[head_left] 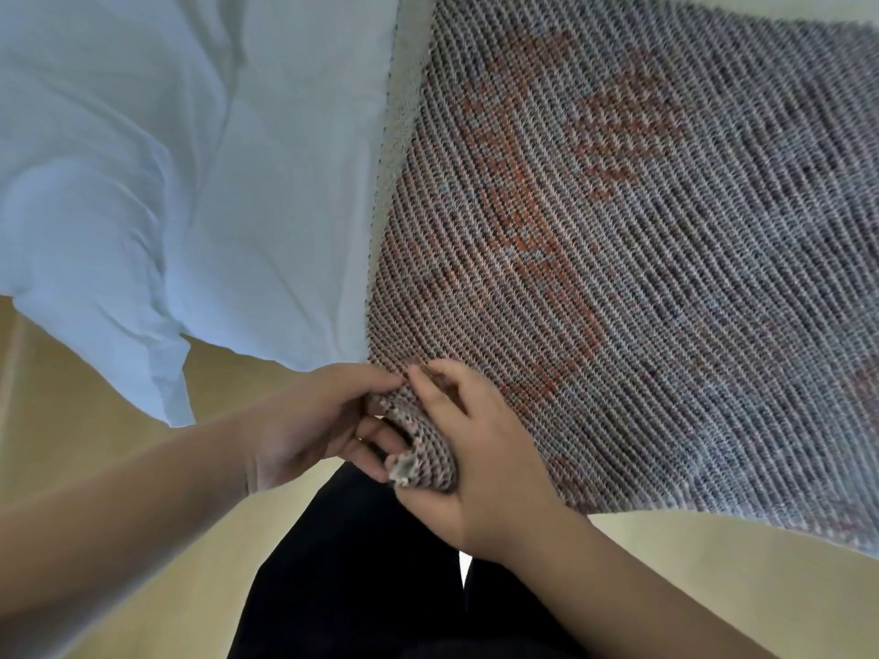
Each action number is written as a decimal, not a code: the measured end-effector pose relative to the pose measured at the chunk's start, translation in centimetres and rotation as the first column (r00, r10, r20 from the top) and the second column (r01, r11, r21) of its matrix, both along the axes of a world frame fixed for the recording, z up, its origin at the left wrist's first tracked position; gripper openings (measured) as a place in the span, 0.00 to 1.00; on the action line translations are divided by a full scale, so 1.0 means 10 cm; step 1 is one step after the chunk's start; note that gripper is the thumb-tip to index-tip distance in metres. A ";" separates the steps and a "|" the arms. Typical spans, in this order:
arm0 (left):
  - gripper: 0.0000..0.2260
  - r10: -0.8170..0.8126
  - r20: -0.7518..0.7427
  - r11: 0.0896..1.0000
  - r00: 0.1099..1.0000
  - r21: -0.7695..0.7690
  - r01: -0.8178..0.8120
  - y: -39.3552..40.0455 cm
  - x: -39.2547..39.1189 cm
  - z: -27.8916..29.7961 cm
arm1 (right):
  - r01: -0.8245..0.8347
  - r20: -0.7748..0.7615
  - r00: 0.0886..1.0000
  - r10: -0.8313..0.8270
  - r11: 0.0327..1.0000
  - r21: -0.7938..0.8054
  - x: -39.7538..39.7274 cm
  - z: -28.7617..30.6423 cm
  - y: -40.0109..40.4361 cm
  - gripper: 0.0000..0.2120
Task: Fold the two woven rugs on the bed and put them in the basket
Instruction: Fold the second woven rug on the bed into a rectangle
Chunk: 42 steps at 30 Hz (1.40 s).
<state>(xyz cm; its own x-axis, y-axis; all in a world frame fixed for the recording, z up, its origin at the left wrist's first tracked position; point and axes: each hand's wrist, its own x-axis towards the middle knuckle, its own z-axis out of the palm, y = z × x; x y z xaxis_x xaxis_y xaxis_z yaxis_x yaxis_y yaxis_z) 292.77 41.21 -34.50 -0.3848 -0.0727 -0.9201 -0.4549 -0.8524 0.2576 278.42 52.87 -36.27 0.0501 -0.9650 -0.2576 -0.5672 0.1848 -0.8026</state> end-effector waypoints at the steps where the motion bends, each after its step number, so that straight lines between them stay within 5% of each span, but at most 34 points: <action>1: 0.14 0.007 -0.030 1.000 1.000 -0.015 -0.008 0.00 0.01 0.01 | 0.084 0.005 0.996 -0.084 0.995 -0.056 -0.02 0.02 0.01 0.34; 5: 0.17 0.106 0.032 0.992 0.994 -0.077 -0.103 -0.05 -0.01 -0.11 | 0.281 -0.004 0.958 -0.287 0.939 -0.200 -0.07 0.10 0.06 0.18; 10: 0.14 0.283 0.243 0.913 0.928 -0.365 -0.182 -0.58 -0.37 -0.38 | 0.375 0.092 0.926 -0.366 0.920 -0.110 -0.15 0.21 0.08 0.16; 15: 0.05 0.402 0.153 0.782 0.903 -0.570 -0.252 -1.33 -0.91 -0.29 | 0.530 0.192 0.831 -0.522 0.848 0.010 -0.26 0.41 -0.05 0.16; 19: 0.02 0.269 0.104 0.737 0.958 -0.662 -0.135 -1.61 -1.27 -0.20 | 0.612 0.218 0.764 -0.607 0.789 0.052 -0.47 0.51 -0.20 0.08; 23: 0.06 0.008 0.179 0.558 0.984 -0.817 0.144 -1.57 -1.73 0.01 | 0.772 0.280 0.582 -0.763 0.627 0.102 -0.86 0.62 -0.18 0.12; 26: 0.17 -0.101 0.263 0.410 0.959 -0.868 0.281 -1.48 -2.27 0.20 | 0.852 0.311 0.441 -0.842 0.502 0.150 -1.21 0.69 -0.02 0.14; 31: 0.13 -0.198 0.383 0.172 0.902 -0.893 0.417 -1.24 -3.32 0.34 | 0.893 0.385 0.275 -0.881 0.382 0.236 -1.97 0.91 0.42 0.14; 36: 0.22 -0.196 0.532 0.089 0.824 -0.827 0.555 -0.97 -4.03 0.27 | 0.905 0.404 0.200 -0.893 0.326 0.272 -2.64 1.04 0.89 0.16; 38: 0.27 -0.199 0.531 0.115 0.824 -0.822 0.558 -0.88 -4.32 0.27 | 0.941 0.374 0.138 -0.917 0.239 0.240 -2.87 1.05 1.09 0.17; 42: 0.13 -0.218 0.602 -0.074 0.768 -0.795 0.602 -0.66 -5.03 0.38 | 0.987 0.322 -0.085 -0.943 -0.036 0.157 -3.32 0.98 1.47 0.13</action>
<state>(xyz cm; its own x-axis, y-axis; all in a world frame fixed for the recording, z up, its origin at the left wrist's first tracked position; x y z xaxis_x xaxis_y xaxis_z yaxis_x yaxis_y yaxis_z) 242.48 34.61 -30.72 -0.5403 -0.8060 -0.2419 -0.8062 0.4133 0.4234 245.21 67.54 -26.46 -0.9216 -0.0981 -0.3756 0.3402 0.2620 -0.9031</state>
